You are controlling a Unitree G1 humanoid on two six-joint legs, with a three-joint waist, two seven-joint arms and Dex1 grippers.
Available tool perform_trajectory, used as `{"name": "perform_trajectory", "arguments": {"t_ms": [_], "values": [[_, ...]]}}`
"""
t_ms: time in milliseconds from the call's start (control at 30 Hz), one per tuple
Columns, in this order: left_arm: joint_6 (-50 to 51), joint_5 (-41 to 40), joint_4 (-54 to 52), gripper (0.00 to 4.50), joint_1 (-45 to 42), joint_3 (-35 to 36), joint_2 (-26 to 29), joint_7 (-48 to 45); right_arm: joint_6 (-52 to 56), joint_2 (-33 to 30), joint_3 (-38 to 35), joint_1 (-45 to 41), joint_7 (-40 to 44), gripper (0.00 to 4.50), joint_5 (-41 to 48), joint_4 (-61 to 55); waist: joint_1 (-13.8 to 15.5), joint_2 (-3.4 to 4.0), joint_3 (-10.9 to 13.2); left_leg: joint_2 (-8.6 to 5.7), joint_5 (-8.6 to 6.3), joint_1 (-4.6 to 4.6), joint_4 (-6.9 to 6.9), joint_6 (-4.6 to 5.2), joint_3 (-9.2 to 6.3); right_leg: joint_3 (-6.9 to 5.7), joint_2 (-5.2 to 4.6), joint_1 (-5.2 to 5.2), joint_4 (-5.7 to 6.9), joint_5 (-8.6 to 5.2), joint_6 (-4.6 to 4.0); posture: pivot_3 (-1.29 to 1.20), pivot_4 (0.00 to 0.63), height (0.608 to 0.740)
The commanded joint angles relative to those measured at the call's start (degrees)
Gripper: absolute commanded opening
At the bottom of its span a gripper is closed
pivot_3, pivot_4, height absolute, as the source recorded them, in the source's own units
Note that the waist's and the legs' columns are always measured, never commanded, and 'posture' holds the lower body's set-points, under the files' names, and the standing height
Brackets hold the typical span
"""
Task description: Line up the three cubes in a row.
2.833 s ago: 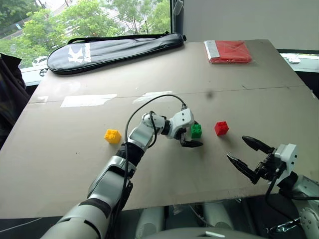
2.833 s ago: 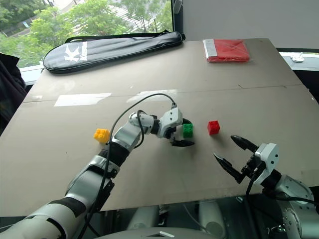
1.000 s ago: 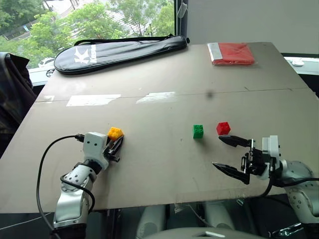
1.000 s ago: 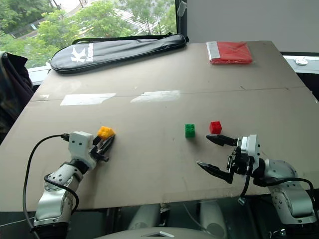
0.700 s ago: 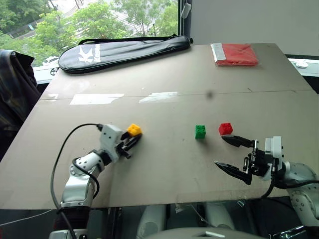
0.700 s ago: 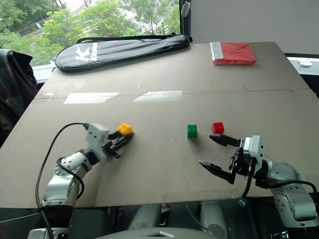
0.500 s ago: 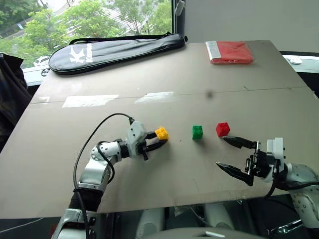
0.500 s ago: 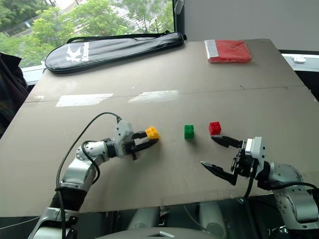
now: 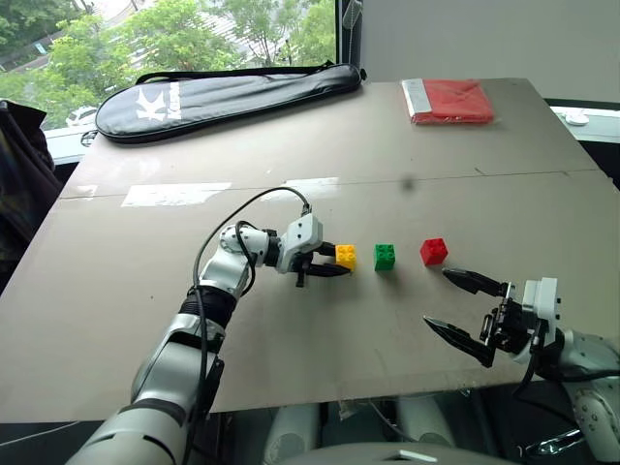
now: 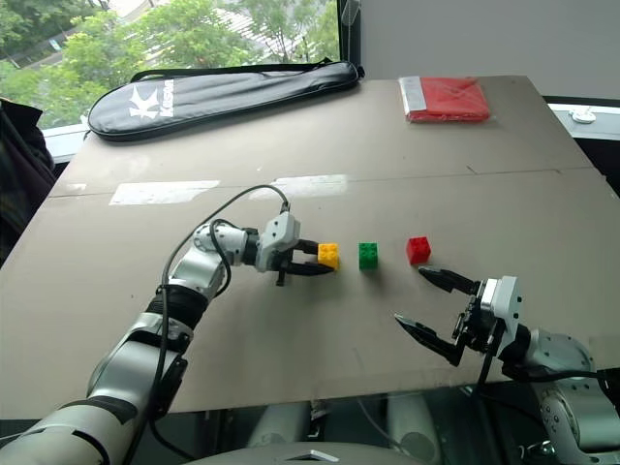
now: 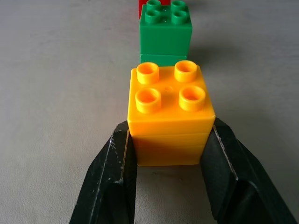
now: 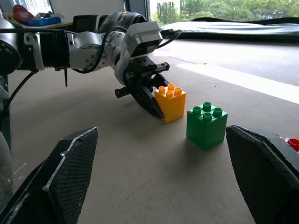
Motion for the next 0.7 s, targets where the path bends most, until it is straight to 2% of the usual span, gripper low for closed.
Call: {"name": "perform_trajectory", "arguments": {"t_ms": [33,167,233,400,567,700], "values": [[-2.96,1.53,3.27,1.26,-1.29,-0.33,-0.71,-0.78,-1.65,0.2,-1.2,0.44,-0.41,4.5,0.31,-2.48,0.01,0.0,0.0,0.0,0.0,0.0,0.0,0.0,-0.01,0.0,0.0,0.0,0.0,-0.01,0.01,0.0,0.15,0.701],[-5.26,2.59,6.23,1.26,-2.38,-0.11,-1.41,0.08,-2.06,0.41,-0.69,0.48,-0.86,4.5,0.04,-2.51,0.2,-0.01,-0.01,0.0,0.0,0.03,0.01,0.0,-0.01,-0.01,0.0,0.02,0.01,-0.01,0.01,0.0,0.15,0.701],[-5.59,2.65,6.84,2.29,-2.53,0.2,-1.67,0.69,-2.14,0.49,-0.56,0.44,-0.92,4.5,-0.03,-2.44,0.27,-0.01,-0.01,0.0,0.0,0.04,0.01,0.0,-0.01,0.0,0.0,0.03,0.02,-0.01,0.01,0.0,0.15,0.701],[-6.26,3.46,6.97,4.47,-2.1,0.82,-1.44,3.58,-2.12,0.43,-0.43,0.39,-0.57,4.5,0.3,-2.1,0.4,-0.01,-0.01,0.01,0.0,0.04,0.01,0.0,-0.03,-0.01,0.01,0.03,0.04,0.0,0.03,0.0,0.15,0.701],[-5.56,2.04,3.69,4.47,0.18,2.25,1.34,2.67,-2.22,-0.06,-1.22,1.4,0.68,4.5,0.66,-1.0,0.18,-0.01,-0.01,0.01,0.0,0.05,0.02,0.0,-0.03,-0.01,0.01,0.02,0.05,0.0,0.03,0.0,0.15,0.701],[-0.21,-2.64,-9.8,4.47,8.42,3.86,6.58,-1.5,-3.0,-0.37,-3.16,2.84,2.15,4.5,0.92,1.83,-0.88,0.0,0.0,0.17,0.0,0.1,-0.02,0.0,-0.1,0.05,0.06,-0.01,0.09,0.02,-0.02,0.0,0.15,0.701]]}}
